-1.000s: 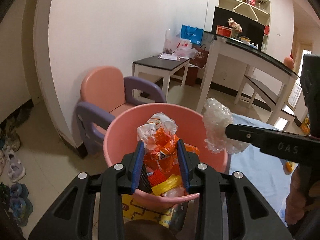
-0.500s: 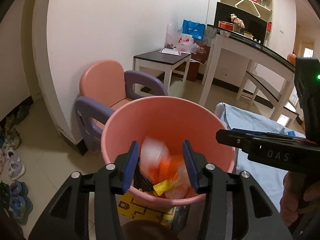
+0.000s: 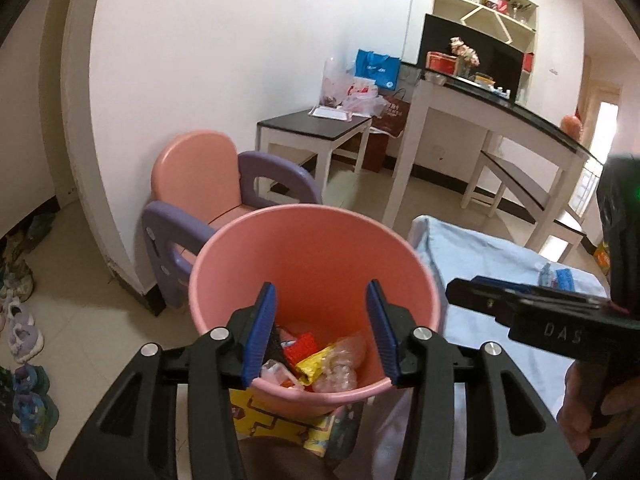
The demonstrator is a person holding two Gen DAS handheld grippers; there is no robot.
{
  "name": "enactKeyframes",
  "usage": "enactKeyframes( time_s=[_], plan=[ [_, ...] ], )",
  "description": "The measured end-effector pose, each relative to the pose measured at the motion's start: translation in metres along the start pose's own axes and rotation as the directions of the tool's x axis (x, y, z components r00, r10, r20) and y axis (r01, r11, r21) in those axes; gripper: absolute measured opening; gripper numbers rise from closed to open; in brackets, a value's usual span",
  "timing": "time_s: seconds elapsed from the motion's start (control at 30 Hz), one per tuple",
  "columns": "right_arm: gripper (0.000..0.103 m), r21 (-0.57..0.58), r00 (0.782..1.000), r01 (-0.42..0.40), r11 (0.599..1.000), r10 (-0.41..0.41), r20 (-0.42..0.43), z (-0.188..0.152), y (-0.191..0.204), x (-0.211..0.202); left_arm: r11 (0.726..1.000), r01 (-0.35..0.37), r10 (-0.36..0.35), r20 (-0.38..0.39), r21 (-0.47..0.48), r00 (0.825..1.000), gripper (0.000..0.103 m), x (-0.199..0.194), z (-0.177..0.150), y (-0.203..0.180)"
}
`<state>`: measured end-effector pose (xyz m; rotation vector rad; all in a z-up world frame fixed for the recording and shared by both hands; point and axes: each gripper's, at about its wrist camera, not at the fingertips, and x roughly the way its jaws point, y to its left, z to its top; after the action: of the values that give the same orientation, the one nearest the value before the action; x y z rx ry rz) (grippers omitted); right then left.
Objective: Collect trash
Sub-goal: 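Move both tools back over the table toward the blue net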
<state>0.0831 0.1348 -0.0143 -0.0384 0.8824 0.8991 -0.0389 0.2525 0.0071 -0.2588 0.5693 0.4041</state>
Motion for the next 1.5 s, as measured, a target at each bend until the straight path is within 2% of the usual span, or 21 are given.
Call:
enactKeyframes(
  time_s=[0.4, 0.7, 0.9, 1.07, 1.33, 1.5],
  plan=[
    [0.037, 0.054, 0.995, 0.073, 0.996, -0.077, 0.069, -0.031, -0.039, -0.068, 0.998, 0.042, -0.044, 0.038, 0.047, 0.998, 0.047, -0.023, 0.004, -0.047],
    [0.037, 0.151, 0.975, 0.172, 0.973, -0.19, 0.115, -0.061, -0.092, -0.128, 0.979, 0.15, -0.155, 0.024, 0.141, 0.988, 0.047, -0.032, 0.003, -0.111],
    [0.037, 0.239, 0.95, 0.252, 0.938, -0.287, 0.125, -0.085, -0.141, -0.165, 0.946, 0.257, -0.255, -0.04, 0.199, 0.966, 0.047, -0.02, -0.002, -0.164],
    [0.037, 0.318, 0.934, 0.286, 0.904, -0.337, 0.119, -0.103, -0.179, -0.183, 0.914, 0.339, -0.317, -0.128, 0.223, 0.94, 0.047, -0.001, -0.012, -0.206],
    [0.037, 0.38, 0.928, 0.3, 0.875, -0.361, 0.097, -0.12, -0.216, -0.185, 0.862, 0.443, -0.395, -0.219, 0.247, 0.892, 0.047, 0.031, -0.021, -0.259],
    [0.037, 0.375, 0.929, 0.3, 0.877, -0.358, 0.094, -0.125, -0.221, -0.183, 0.852, 0.463, -0.401, -0.265, 0.245, 0.877, 0.047, 0.055, -0.026, -0.28]
  ],
)
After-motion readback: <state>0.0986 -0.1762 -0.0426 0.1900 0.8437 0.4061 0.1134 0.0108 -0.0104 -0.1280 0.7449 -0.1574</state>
